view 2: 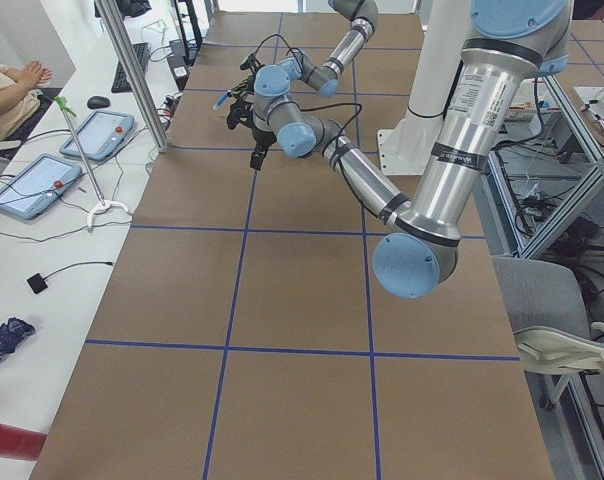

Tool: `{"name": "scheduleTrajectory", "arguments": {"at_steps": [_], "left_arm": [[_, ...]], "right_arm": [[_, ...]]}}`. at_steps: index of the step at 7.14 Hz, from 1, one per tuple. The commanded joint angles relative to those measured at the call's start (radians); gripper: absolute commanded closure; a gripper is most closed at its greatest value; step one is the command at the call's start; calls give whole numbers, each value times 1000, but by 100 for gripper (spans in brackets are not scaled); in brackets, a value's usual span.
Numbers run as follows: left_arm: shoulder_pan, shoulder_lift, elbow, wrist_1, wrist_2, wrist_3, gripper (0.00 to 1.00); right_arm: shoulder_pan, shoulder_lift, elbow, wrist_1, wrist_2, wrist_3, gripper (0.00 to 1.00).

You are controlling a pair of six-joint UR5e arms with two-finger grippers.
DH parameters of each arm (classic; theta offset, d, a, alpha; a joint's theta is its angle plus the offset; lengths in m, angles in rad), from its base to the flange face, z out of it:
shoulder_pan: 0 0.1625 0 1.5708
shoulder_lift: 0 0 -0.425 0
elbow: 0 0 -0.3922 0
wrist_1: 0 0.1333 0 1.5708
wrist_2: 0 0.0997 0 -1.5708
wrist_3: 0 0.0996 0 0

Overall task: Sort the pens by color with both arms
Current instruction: 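Carry the blue marker farther from the robot and release it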

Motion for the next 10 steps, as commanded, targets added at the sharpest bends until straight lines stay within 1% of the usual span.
{"name": "scheduleTrajectory", "arguments": {"at_steps": [1, 2, 3, 5, 6, 7, 8, 9, 10], "left_arm": [[1, -6, 6, 0, 0, 0, 0], [1, -6, 6, 0, 0, 0, 0], [2, -6, 6, 0, 0, 0, 0], [2, -7, 9, 0, 0, 0, 0], [2, -7, 11, 0, 0, 0, 0], [2, -7, 11, 0, 0, -2, 0], [2, -9, 9, 0, 0, -5, 0], [16, -10, 6, 1, 0, -16, 0], [22, -21, 7, 3, 0, -17, 0]], "right_arm": [[-69, -32, -4, 31, -54, 22, 80], [-85, -41, -4, 66, -57, 21, 67], [-92, -49, -2, 80, -57, 22, 62], [-100, -55, 13, 98, -52, 19, 57], [-96, -55, 44, 112, -40, 18, 50], [-68, -52, 80, 111, 34, 24, 23], [-42, -51, 97, 109, 108, 27, 3], [-18, -49, 99, 108, 166, 30, 1], [40, -52, 101, 105, 307, 26, 1]]}}
